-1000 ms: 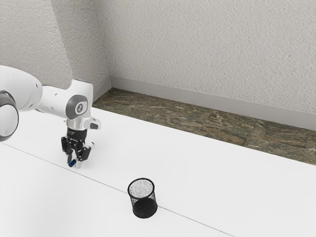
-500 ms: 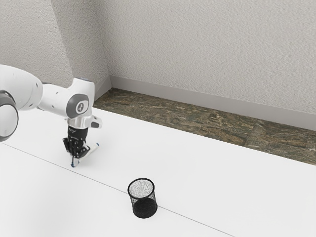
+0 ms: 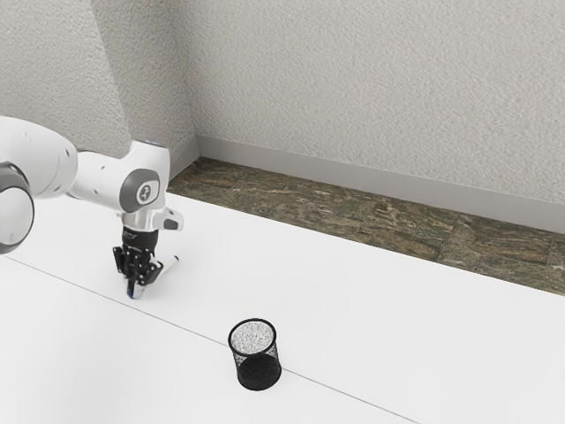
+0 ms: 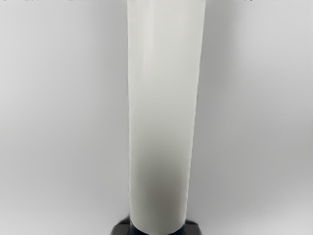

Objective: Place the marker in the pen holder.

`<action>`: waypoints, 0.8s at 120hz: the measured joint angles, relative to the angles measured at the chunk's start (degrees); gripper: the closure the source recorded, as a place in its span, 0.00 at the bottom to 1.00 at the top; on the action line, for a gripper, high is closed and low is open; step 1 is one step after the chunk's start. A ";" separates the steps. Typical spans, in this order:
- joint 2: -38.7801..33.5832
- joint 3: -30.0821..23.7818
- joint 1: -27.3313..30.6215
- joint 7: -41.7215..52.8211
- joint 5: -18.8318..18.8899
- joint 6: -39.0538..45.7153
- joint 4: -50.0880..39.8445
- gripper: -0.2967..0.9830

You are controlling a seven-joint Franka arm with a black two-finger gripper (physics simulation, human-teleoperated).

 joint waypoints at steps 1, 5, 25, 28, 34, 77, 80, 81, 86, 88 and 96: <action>0.00 0.00 -0.01 0.01 -0.02 -0.01 0.01 0.71; 0.01 0.00 -0.04 0.05 -0.08 -0.02 0.02 0.72; -0.21 0.00 -0.18 0.13 -0.10 -0.04 0.03 0.78; -0.31 -0.01 -0.30 0.12 -0.05 -0.03 0.03 0.78; -0.70 0.04 -0.45 0.08 0.09 0.00 0.03 0.80; -10.23 0.18 -4.84 -0.56 2.59 -2.10 0.68 0.85; -11.10 0.15 -5.45 -0.62 2.86 -2.45 0.91 0.85; -11.43 0.14 -5.67 -0.64 2.93 -2.58 0.97 0.85; -12.98 0.10 -6.96 -0.73 3.23 -3.25 1.19 0.85; -13.70 0.07 -7.63 -0.77 3.31 -3.56 1.30 0.85; -15.85 -0.11 -11.23 -0.92 3.31 -5.40 2.73 0.85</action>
